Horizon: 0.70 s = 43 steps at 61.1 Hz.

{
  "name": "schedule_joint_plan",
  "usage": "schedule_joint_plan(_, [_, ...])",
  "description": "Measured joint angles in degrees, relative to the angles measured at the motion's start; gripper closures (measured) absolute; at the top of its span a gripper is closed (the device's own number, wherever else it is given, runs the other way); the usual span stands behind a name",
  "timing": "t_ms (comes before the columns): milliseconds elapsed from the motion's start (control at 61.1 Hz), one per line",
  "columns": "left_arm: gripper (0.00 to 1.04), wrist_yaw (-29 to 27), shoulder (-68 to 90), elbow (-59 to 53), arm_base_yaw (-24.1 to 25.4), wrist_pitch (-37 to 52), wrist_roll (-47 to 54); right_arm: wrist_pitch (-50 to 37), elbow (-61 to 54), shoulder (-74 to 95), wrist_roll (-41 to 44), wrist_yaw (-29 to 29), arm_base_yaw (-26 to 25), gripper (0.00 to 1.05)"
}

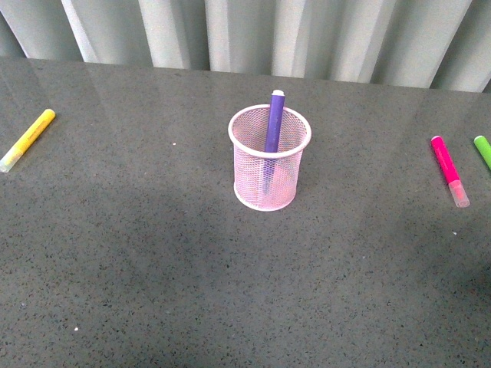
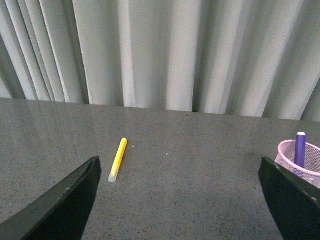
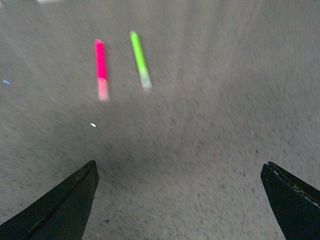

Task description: Insert purple and pink pens into pink cup

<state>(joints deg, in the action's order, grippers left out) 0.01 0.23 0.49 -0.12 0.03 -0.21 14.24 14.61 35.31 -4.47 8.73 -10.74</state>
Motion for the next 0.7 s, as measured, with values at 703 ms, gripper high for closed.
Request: schedule_joint_plan(703, [0.07, 0.0, 0.0, 0.0, 0.0, 0.0, 0.0, -19.3, 34.1, 63.1, 7.8, -2.8, 3.3, 0.07])
